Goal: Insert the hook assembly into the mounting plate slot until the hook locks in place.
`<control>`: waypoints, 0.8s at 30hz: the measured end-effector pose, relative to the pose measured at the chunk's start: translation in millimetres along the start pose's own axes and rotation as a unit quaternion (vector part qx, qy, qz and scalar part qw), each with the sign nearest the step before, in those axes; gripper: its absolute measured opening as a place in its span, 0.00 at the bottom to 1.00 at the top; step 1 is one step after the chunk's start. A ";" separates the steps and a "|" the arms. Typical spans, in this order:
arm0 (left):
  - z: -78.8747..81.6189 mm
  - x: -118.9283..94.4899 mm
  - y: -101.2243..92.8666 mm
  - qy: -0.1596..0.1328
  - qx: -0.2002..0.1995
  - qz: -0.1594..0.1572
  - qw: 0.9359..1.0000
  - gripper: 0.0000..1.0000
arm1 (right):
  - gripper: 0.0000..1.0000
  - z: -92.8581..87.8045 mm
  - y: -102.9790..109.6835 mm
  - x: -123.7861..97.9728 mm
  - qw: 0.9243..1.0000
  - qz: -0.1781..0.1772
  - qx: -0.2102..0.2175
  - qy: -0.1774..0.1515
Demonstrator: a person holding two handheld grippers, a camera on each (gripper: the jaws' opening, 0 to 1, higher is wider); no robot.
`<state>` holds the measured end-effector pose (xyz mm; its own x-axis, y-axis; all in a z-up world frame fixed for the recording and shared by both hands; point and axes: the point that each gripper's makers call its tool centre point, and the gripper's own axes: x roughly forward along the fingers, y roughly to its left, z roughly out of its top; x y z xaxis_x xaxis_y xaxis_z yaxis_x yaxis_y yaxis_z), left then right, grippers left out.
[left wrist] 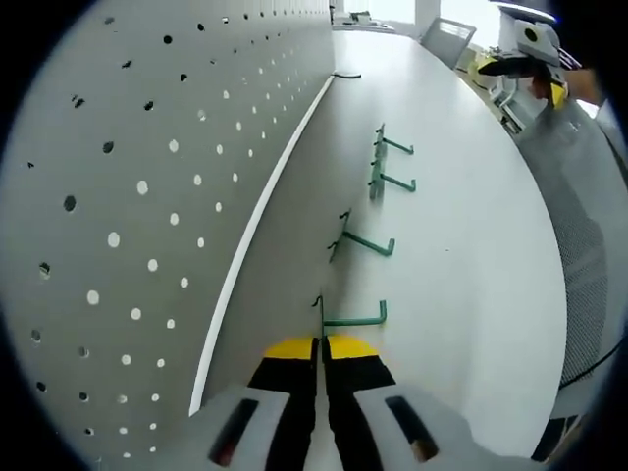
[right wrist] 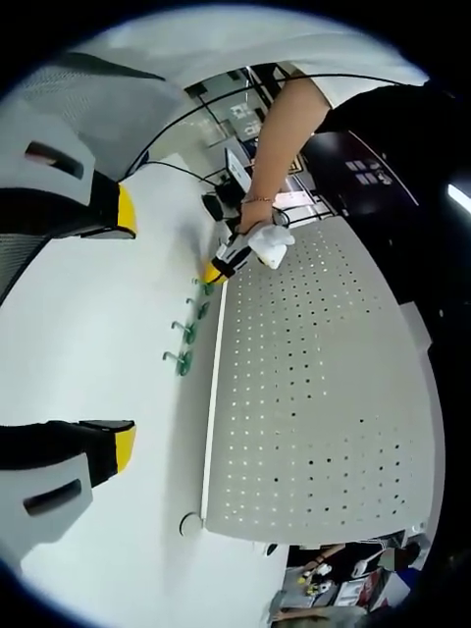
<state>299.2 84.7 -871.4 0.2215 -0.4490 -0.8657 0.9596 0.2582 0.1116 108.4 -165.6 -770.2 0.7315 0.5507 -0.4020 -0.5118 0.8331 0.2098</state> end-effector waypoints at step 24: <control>34.3 -26.8 -2.4 -0.109 -0.035 0.047 0.992 0.01 | 0.72 4.8 -0.6 -1.4 1.000 -0.002 -0.008 -0.009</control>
<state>297.0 66.8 -831.7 0.3491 -0.5919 -0.7265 0.9201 0.3635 0.1459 109.8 -166.6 -765.5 0.7417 0.5475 -0.3875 -0.5148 0.8350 0.1943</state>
